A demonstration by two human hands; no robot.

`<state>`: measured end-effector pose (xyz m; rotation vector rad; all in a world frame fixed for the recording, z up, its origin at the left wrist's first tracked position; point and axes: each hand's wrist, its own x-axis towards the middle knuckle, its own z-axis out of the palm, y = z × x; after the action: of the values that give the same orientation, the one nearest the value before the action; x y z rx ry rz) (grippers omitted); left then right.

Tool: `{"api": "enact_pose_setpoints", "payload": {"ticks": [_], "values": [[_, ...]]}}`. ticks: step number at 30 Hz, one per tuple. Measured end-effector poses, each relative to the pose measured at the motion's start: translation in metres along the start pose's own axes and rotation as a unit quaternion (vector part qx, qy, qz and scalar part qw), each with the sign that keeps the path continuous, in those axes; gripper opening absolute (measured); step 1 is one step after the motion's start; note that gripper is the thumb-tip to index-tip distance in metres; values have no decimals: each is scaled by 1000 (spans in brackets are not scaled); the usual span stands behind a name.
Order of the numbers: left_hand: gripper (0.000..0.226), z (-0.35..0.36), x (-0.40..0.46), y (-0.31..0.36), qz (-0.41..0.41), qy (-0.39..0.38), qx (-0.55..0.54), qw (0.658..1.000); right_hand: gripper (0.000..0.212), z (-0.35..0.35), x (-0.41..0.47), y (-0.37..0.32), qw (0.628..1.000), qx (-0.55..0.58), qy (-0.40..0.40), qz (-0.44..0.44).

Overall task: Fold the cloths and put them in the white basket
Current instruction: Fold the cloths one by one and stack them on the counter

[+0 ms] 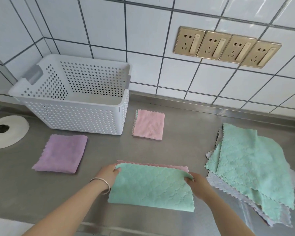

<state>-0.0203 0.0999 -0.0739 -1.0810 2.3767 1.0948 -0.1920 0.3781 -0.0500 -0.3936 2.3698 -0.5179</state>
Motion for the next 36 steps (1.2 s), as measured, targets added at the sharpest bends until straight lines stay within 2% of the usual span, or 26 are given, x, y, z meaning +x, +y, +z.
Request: {"api": "enact_pose_setpoints", "payload": {"ticks": [4,11,21,23,24,26,28,29,32,34,36], "values": [[38,-1,14,3,-2,-2,34,999,26,6,11,-3,999,-40,28,22],[40,3,25,7,-47,13,106,993,31,13,19,-5,995,-73,50,44],[43,6,26,11,-95,19,100,990,35,18,21,-10,990,-73,76,95],[44,6,21,16,-120,53,95,987,31,20,15,-8,987,-28,103,119],[41,7,17,18,-125,96,85,984,28,22,11,-7,984,13,118,130],[33,12,5,19,-85,215,65,971,21,27,1,-5,975,89,150,140],[37,28,-4,21,30,282,111,953,27,35,-11,-2,972,104,162,134],[40,38,-10,24,100,270,142,947,33,40,-17,-1,972,103,163,134],[53,73,-26,32,257,135,274,917,44,52,-34,3,972,82,160,154],[61,91,-27,30,293,68,350,887,44,57,-40,4,972,55,144,177],[69,99,-26,26,308,41,387,868,42,56,-41,6,972,43,116,200]]}}
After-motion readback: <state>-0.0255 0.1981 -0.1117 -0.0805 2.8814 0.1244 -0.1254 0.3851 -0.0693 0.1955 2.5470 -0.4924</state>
